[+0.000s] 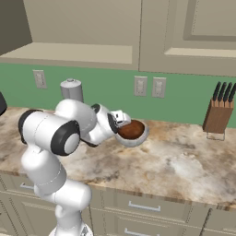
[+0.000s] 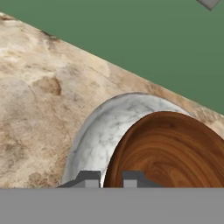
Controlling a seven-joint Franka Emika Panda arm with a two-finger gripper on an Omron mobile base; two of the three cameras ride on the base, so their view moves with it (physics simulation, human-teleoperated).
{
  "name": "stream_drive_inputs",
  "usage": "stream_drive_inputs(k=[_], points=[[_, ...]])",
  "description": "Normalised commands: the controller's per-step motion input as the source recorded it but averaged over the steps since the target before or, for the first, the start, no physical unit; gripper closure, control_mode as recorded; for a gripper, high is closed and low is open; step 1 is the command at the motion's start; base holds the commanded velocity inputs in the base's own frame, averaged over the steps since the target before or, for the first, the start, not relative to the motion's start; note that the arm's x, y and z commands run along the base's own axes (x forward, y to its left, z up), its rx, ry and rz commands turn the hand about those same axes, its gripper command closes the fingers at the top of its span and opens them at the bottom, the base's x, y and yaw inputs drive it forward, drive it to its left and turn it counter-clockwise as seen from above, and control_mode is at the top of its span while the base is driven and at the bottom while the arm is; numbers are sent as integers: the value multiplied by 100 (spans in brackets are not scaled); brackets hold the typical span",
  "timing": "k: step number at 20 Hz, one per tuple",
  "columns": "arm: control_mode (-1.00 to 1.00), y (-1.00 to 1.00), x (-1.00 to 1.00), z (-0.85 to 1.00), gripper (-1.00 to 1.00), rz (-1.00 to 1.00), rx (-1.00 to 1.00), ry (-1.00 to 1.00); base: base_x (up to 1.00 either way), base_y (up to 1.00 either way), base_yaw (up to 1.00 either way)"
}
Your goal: Pick up the bowls on the counter and stack them on top of one another in the open cabinet. Place the smaller bowl on top of the larger bowl.
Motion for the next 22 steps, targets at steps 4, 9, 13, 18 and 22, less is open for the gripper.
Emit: stream_drive_inputs(k=[4, 9, 13, 18, 22], points=[[-100, 0, 0, -3, 100, 4, 0, 0, 0, 0, 0], [-100, 0, 0, 1, -100, 4, 0, -4, 0, 0, 0], [-100, 0, 0, 13, -100, 3, 0, -9, 0, 0, 0], [-100, 0, -4, 21, -100, 0, 0, -9, 0, 0, 0], [-100, 6, -13, 21, -100, 0, 0, -6, 0, 0, 0]])
